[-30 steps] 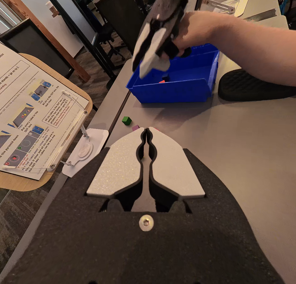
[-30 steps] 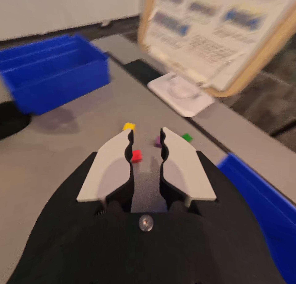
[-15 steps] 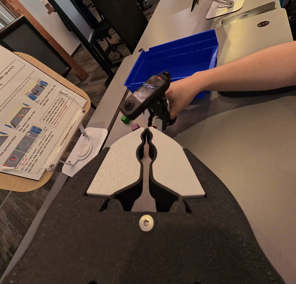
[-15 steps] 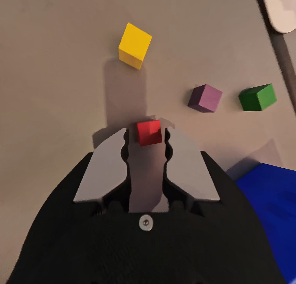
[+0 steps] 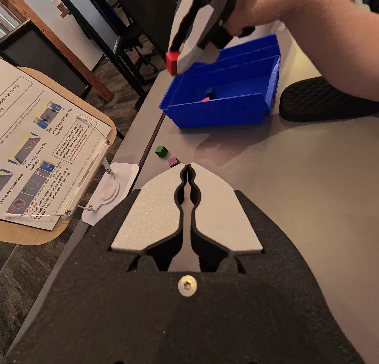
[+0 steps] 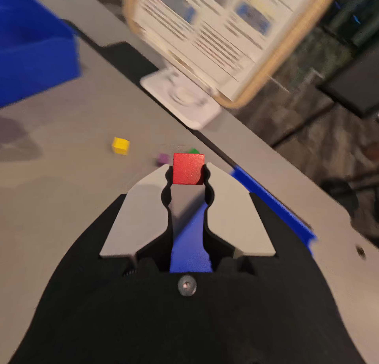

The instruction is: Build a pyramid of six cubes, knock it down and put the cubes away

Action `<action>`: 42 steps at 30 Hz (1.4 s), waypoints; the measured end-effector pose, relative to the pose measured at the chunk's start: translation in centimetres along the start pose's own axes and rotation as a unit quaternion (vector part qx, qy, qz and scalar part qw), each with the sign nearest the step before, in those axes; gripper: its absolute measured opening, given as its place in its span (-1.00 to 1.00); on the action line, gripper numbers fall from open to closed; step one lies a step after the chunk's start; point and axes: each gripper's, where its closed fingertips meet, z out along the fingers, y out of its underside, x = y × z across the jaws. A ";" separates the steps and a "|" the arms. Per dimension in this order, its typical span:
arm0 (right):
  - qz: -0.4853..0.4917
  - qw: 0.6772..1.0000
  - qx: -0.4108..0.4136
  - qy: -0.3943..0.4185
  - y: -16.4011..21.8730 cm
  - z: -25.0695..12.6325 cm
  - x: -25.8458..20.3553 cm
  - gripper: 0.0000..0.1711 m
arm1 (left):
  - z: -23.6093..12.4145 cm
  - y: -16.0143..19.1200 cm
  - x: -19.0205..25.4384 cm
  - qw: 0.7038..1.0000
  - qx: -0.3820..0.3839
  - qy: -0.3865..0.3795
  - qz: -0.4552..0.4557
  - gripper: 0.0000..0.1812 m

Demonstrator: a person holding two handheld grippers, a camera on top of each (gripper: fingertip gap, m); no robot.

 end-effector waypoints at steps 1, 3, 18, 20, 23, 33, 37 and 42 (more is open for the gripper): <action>0.028 0.999 -0.034 0.023 2.1 -0.4 2.4 -0.66 | 0.0 0.0 0.0 1.000 -0.001 0.000 0.000 -1.00; 0.090 0.987 -0.131 0.024 7.7 0.0 5.5 -0.65 | 0.1 0.0 0.2 1.000 -0.002 0.002 0.002 -1.00; 0.074 0.945 -0.291 -0.127 20.4 7.2 4.4 -0.60 | 0.5 0.4 0.4 1.000 -0.014 0.008 0.003 -1.00; 0.070 0.964 -0.235 -0.100 17.1 6.1 5.3 -0.59 | 0.5 0.3 0.5 1.000 -0.012 0.009 0.003 -1.00; 0.057 0.991 -0.120 -0.035 10.2 3.7 6.2 -0.55 | 0.5 0.4 0.5 1.000 -0.013 0.008 0.004 -1.00; 0.120 0.988 0.050 -0.088 0.1 9.9 -6.5 -0.41 | 0.9 0.4 0.6 1.000 -0.017 0.009 0.003 -1.00; 0.070 0.997 -0.032 0.005 4.4 16.1 -6.6 -0.37 | 1.1 0.5 0.8 1.000 -0.022 0.012 0.008 -1.00; 0.061 0.989 -0.123 0.053 9.2 20.0 -5.2 -0.35 | 1.1 0.5 0.9 1.000 -0.023 0.015 0.010 -1.00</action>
